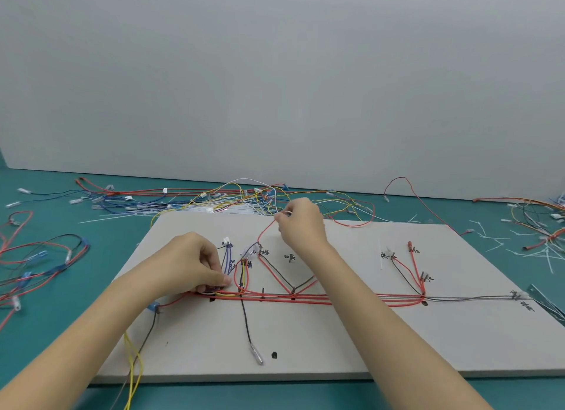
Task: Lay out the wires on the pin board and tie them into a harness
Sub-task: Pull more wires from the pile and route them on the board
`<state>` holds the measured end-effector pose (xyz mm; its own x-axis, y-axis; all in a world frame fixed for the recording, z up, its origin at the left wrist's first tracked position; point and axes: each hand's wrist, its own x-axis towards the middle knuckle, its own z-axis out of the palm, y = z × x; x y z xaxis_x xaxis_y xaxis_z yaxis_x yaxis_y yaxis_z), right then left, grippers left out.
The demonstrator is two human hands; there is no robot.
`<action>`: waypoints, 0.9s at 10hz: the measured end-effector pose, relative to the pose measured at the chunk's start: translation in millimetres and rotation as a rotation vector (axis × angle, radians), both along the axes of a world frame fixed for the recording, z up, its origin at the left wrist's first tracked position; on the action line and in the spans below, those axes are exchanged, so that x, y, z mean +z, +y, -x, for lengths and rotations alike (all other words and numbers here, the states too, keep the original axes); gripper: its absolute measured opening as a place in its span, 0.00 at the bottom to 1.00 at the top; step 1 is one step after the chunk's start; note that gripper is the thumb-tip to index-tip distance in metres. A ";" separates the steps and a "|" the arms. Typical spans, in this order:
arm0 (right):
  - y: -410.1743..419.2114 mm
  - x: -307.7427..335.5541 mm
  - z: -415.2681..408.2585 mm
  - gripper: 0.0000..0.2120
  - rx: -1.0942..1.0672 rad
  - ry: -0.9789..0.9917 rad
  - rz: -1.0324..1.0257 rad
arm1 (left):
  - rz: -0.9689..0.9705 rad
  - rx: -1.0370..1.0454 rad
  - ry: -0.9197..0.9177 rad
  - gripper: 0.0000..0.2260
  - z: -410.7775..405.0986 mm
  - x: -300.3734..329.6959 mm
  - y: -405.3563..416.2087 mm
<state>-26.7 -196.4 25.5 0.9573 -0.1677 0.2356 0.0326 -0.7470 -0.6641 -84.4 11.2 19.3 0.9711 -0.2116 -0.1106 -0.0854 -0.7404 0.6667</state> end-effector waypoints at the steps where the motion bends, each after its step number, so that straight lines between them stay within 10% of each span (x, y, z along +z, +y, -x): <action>1: 21.9 2.2 -16.5 0.09 0.060 0.141 -0.186 | 0.000 0.034 -0.006 0.11 -0.5 -1.6 -2.1; 3: 52.2 -4.1 -32.0 0.04 0.078 0.435 -0.832 | -0.012 0.049 0.002 0.11 -1.4 -2.5 -2.0; 9: 77.2 7.9 -23.7 0.07 0.278 0.466 -0.694 | -0.014 0.051 0.010 0.12 -0.5 -2.8 -3.4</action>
<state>-3.0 -119.2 33.4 0.9581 0.1254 -0.2575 -0.2341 -0.1753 -0.9563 -83.9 7.8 16.4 0.9794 -0.1606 -0.1228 -0.0411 -0.7531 0.6566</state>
